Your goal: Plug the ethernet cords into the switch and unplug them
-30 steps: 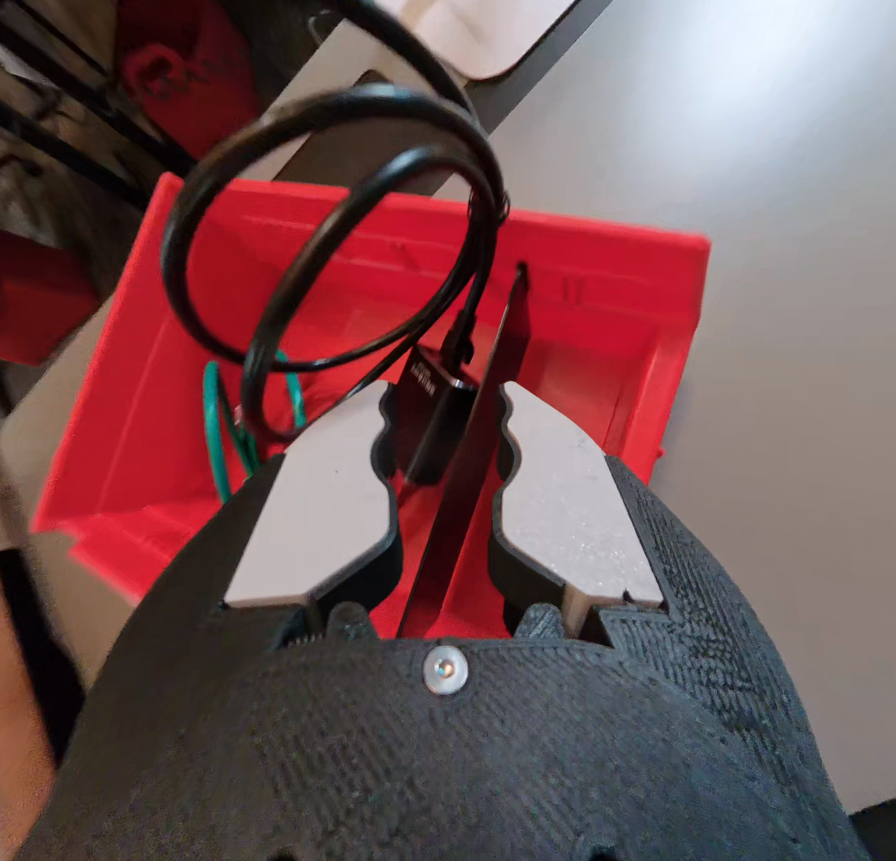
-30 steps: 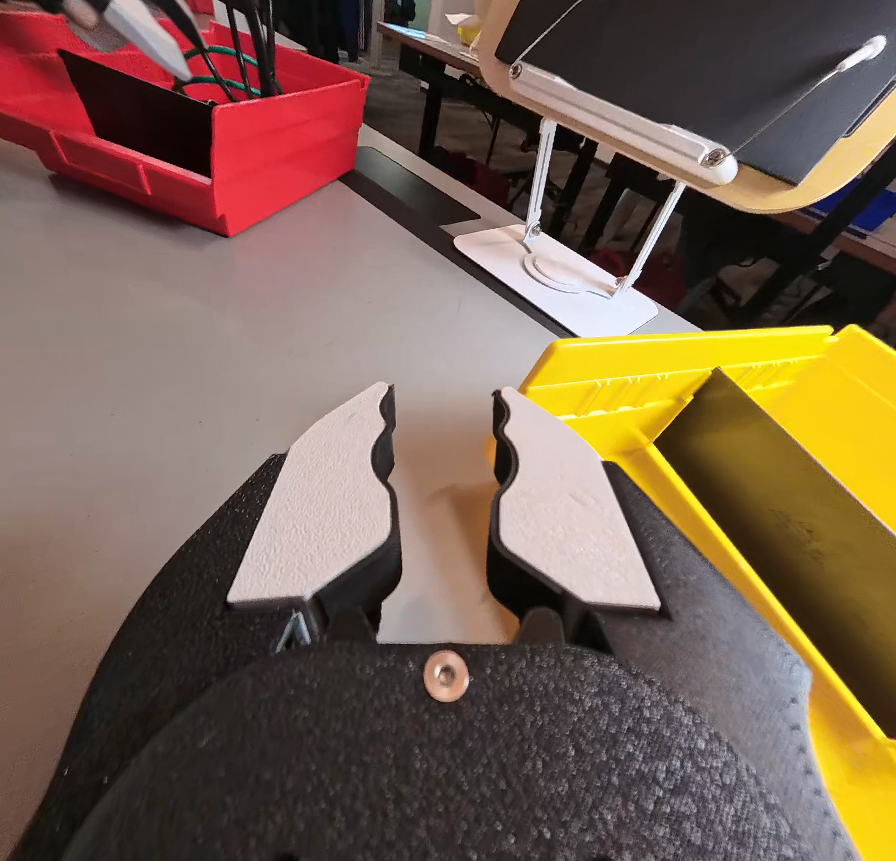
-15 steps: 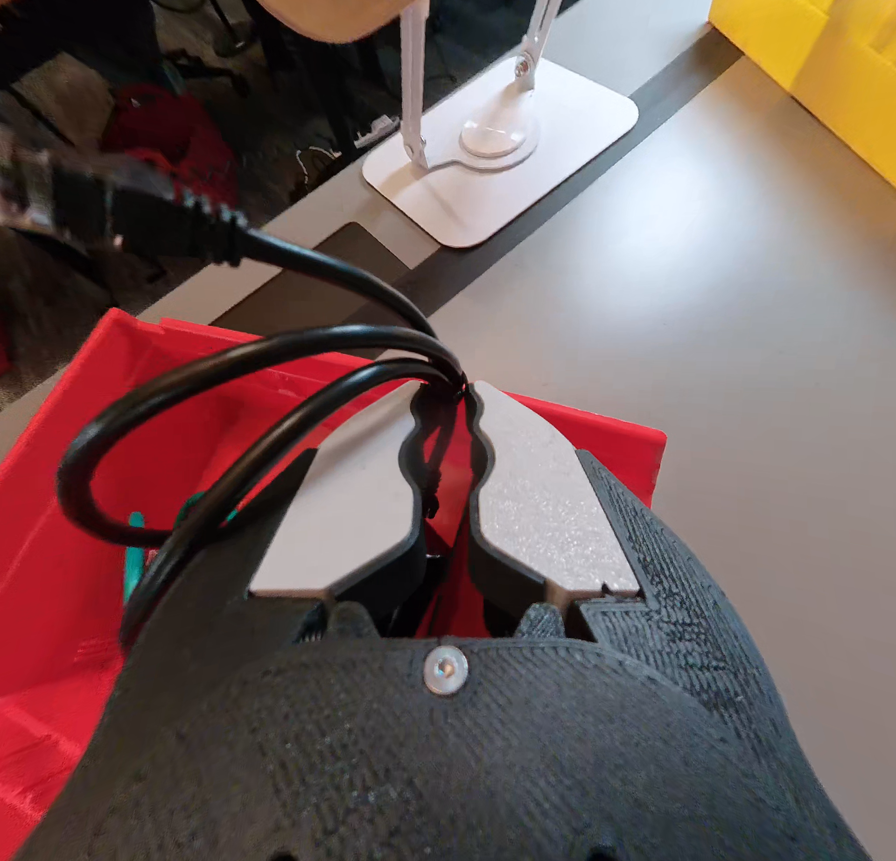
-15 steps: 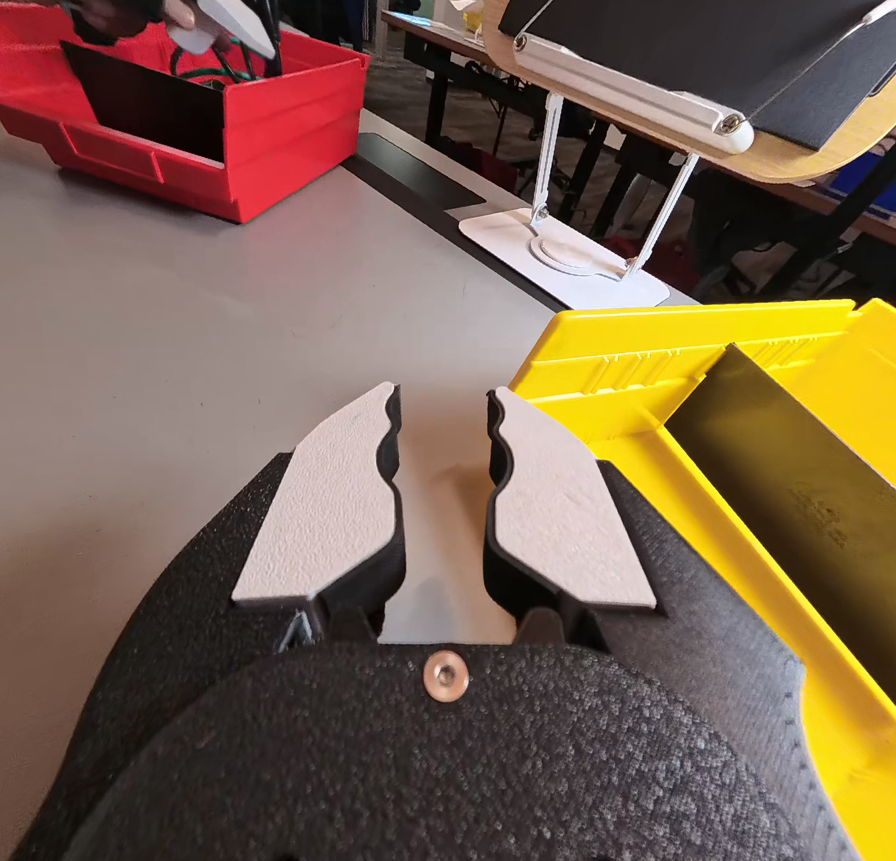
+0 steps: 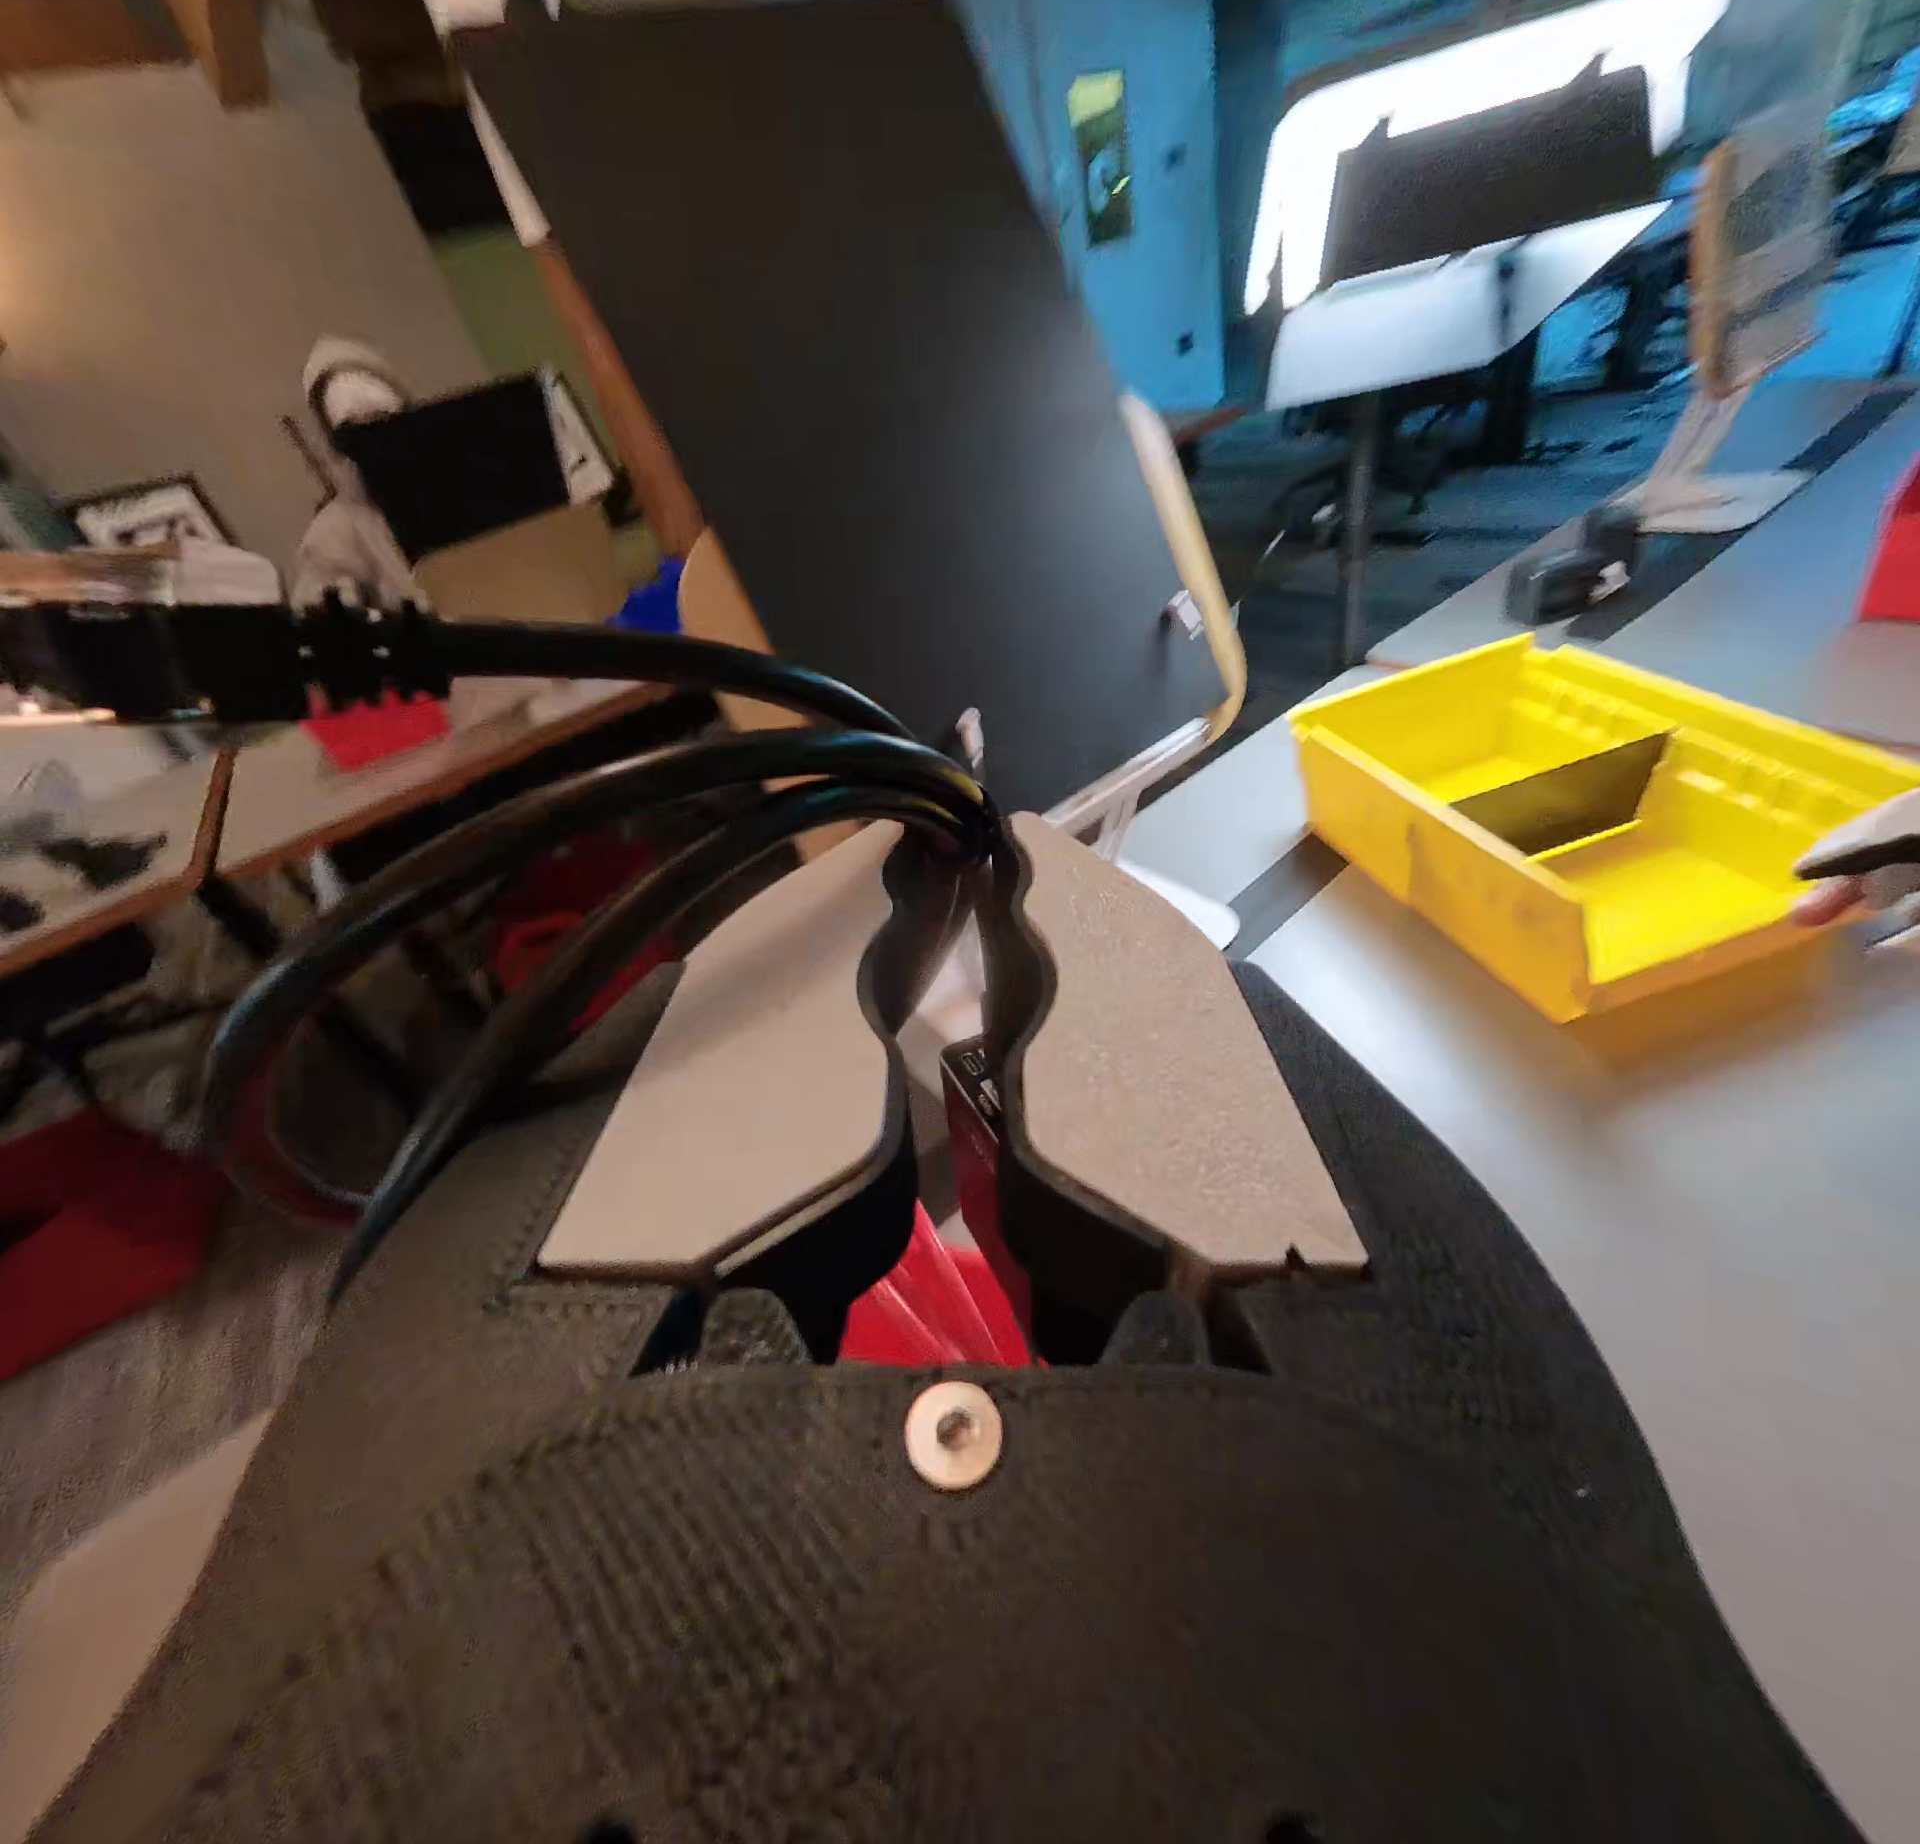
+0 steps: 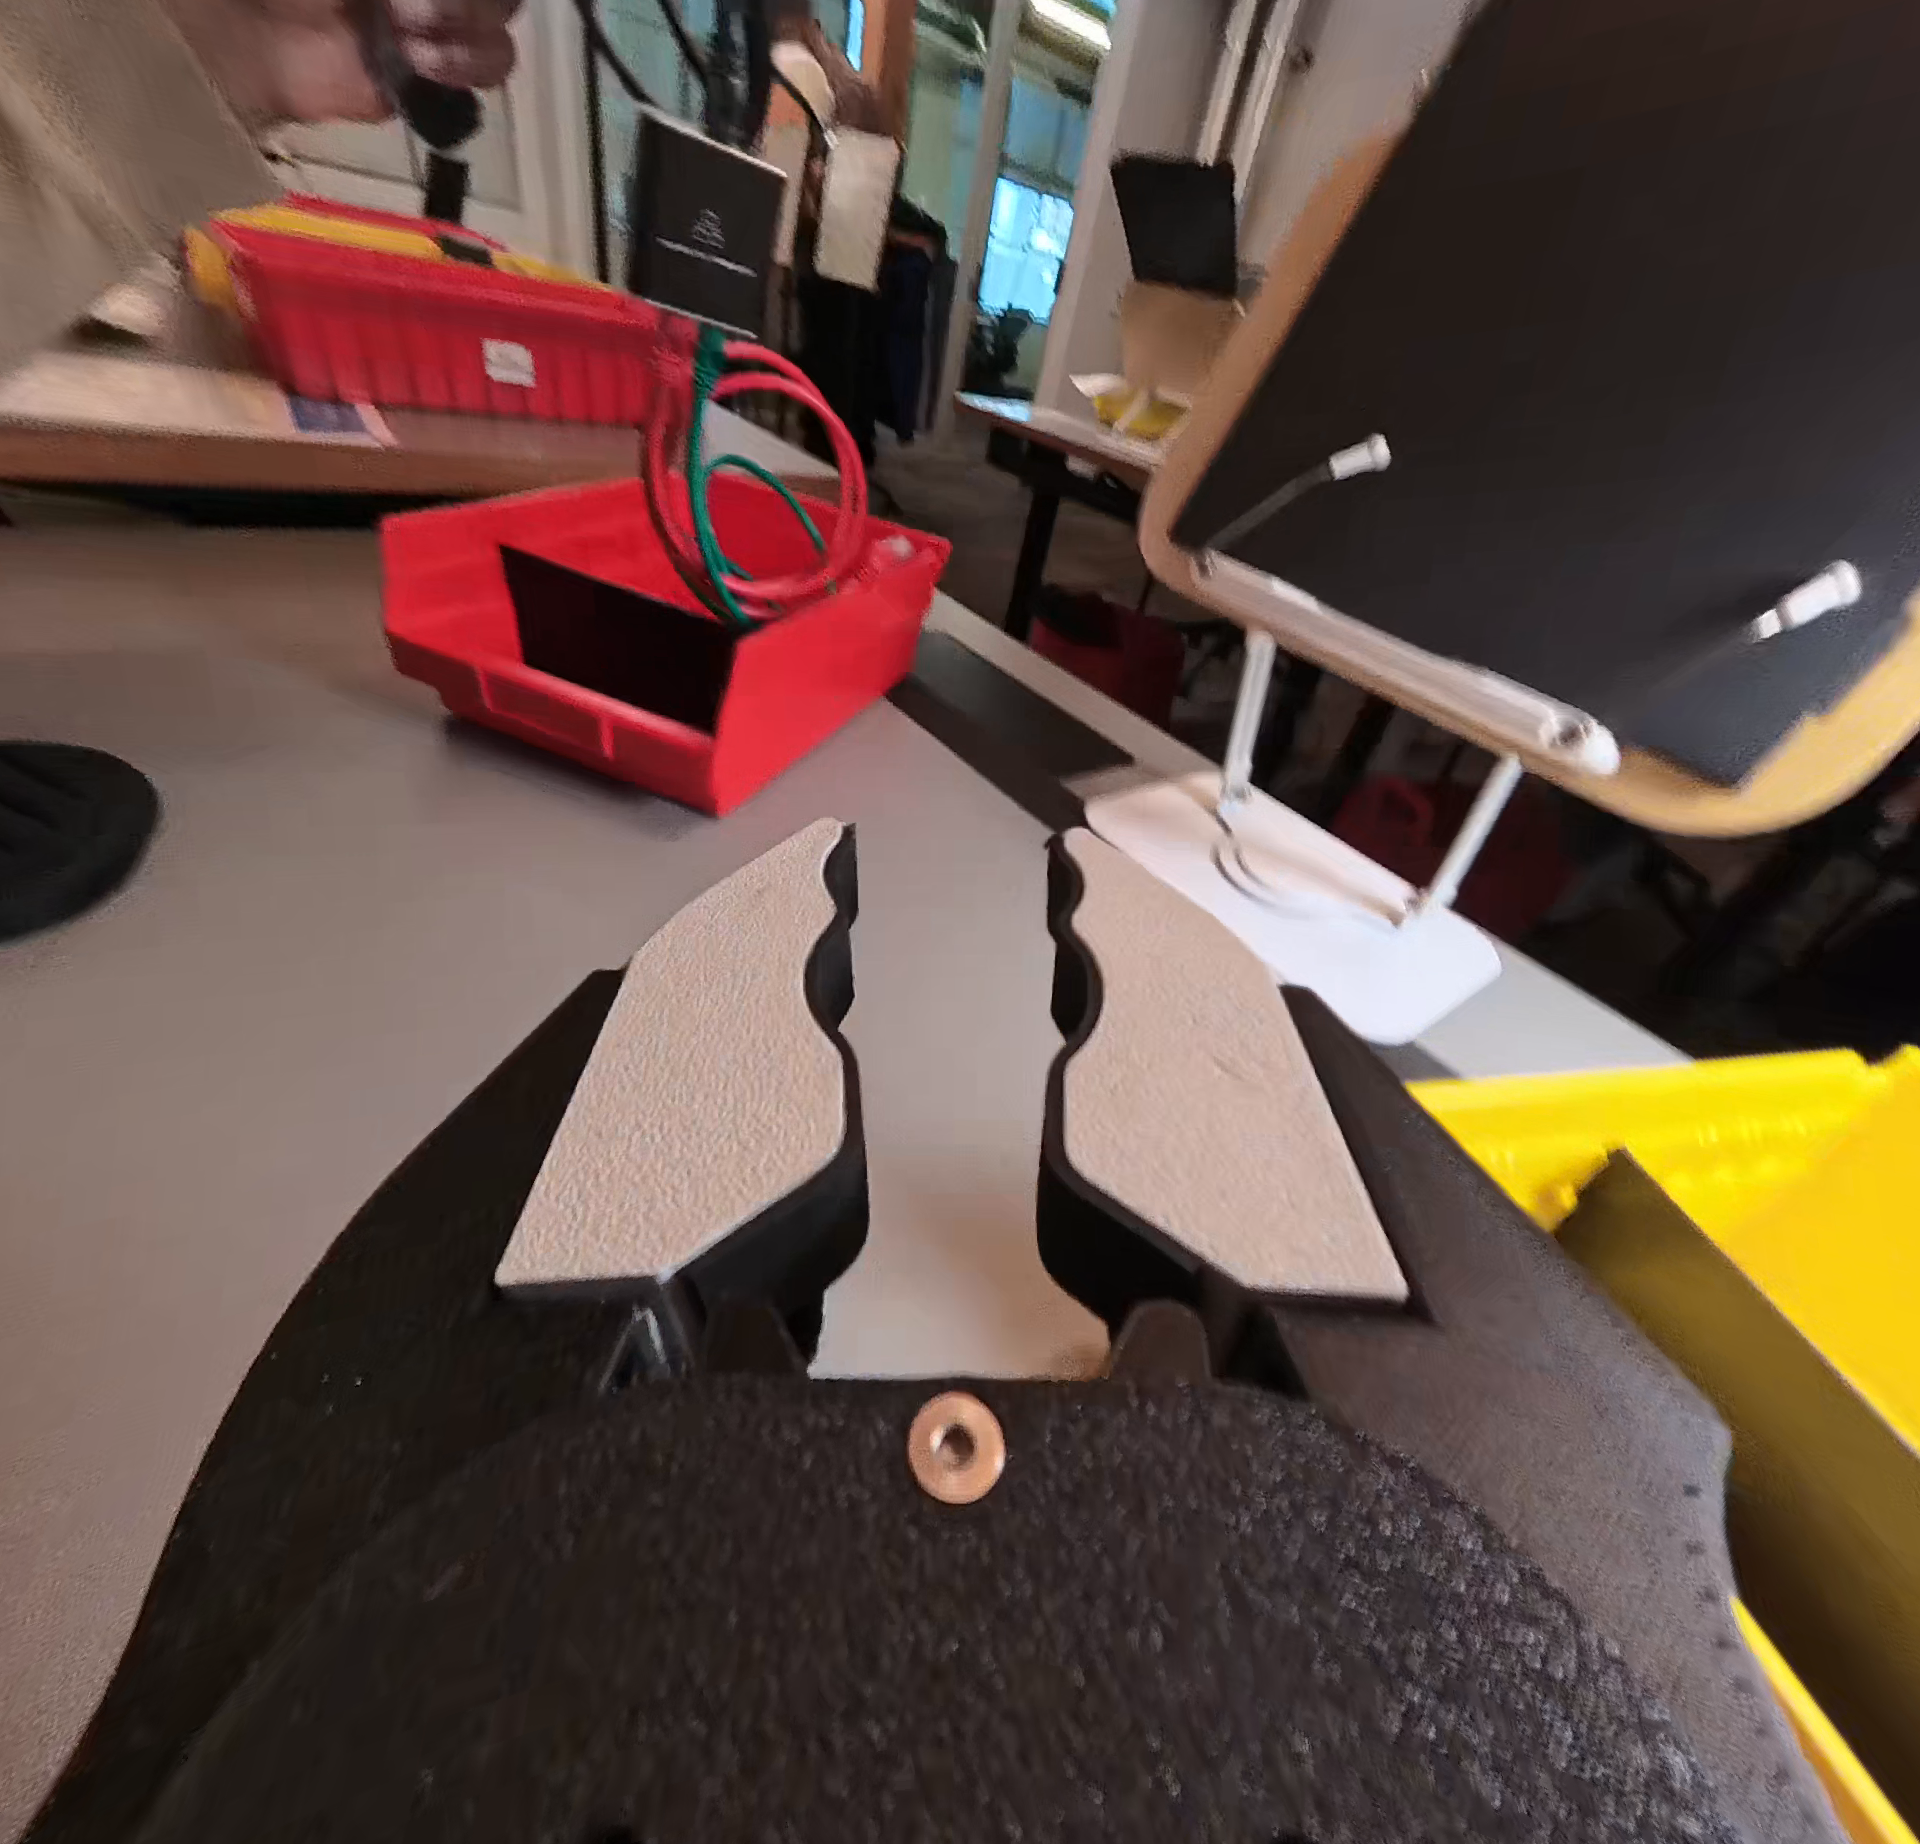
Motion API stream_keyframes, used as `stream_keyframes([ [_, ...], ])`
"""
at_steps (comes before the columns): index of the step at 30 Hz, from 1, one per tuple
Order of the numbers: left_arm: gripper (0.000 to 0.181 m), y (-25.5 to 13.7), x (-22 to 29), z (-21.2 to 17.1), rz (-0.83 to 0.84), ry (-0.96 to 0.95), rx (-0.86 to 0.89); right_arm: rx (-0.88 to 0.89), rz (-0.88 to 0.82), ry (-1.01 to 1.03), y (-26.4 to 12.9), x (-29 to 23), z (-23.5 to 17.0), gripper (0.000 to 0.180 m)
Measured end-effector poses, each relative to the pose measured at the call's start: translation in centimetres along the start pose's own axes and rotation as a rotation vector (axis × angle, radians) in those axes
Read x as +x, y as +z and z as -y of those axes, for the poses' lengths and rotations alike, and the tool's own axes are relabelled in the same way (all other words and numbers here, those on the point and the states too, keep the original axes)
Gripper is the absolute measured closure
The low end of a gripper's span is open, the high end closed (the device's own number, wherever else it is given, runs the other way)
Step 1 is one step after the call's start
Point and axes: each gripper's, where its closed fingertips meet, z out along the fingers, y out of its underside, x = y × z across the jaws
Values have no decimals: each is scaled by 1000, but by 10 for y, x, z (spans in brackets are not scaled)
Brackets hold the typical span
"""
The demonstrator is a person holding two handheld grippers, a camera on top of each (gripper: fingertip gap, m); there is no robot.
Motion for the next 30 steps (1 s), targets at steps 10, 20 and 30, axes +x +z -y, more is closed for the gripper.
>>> stream_keyframes([
  [10,168,-25,154,123,-455,42,267,240,279,-64,33,-73,128,132],
  [20,167,-12,252,94,-846,-212,307,208,749,133,9,-139,134,151],
  [30,143,13,232,29,-897,-538,198,332,545,440,24,-73,134,155],
])
